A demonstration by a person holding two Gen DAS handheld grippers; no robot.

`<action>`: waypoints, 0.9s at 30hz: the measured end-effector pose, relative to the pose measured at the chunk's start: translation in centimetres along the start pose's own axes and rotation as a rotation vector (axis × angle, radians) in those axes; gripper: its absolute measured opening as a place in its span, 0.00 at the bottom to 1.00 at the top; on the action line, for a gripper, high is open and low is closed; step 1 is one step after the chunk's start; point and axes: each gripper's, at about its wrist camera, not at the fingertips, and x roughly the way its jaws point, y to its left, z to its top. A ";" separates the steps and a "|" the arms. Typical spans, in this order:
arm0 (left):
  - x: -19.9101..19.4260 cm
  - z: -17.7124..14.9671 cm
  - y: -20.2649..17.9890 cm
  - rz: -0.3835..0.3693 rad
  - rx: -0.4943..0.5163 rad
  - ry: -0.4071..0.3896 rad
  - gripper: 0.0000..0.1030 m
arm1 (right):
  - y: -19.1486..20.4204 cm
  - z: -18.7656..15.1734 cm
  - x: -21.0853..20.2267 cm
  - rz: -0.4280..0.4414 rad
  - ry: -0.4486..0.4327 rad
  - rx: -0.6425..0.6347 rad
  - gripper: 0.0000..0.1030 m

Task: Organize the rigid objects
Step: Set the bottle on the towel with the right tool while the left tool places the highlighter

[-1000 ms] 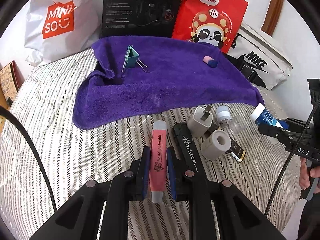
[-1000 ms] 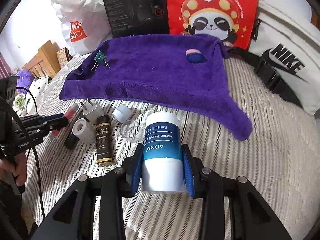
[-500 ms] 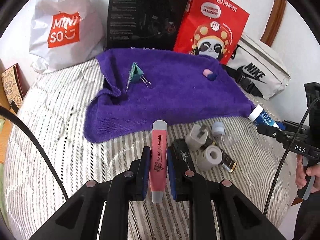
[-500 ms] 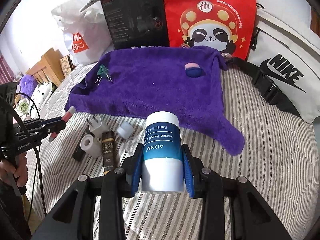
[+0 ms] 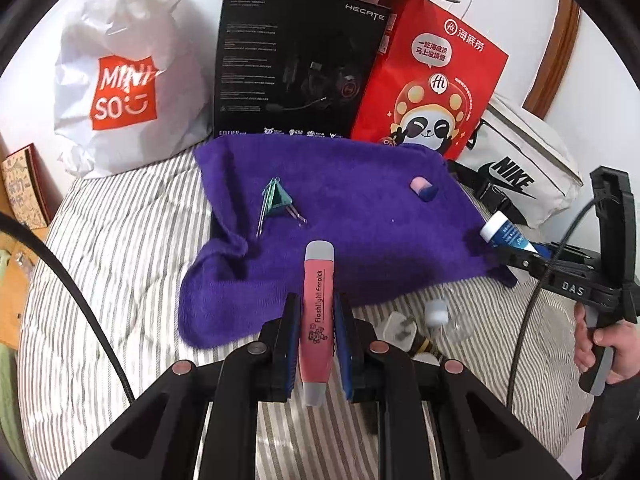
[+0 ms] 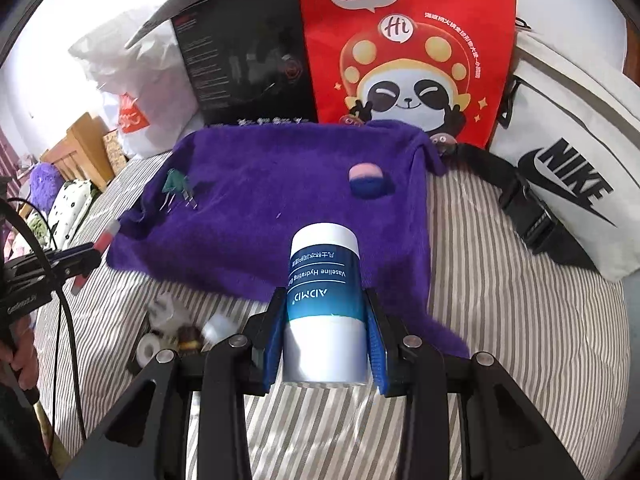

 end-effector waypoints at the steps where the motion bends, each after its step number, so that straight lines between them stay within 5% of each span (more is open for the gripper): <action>1: 0.4 0.4 0.0 -0.002 0.002 0.004 0.16 | -0.2 0.5 0.4 0.001 0.004 0.003 0.35; 17: 7.5 5.4 -1.0 -0.080 0.013 0.051 0.16 | -1.6 4.4 5.4 -0.041 0.050 0.044 0.35; 27: 10.8 4.7 0.2 -0.031 0.048 0.116 0.16 | -1.9 4.5 7.4 -0.053 0.065 0.030 0.35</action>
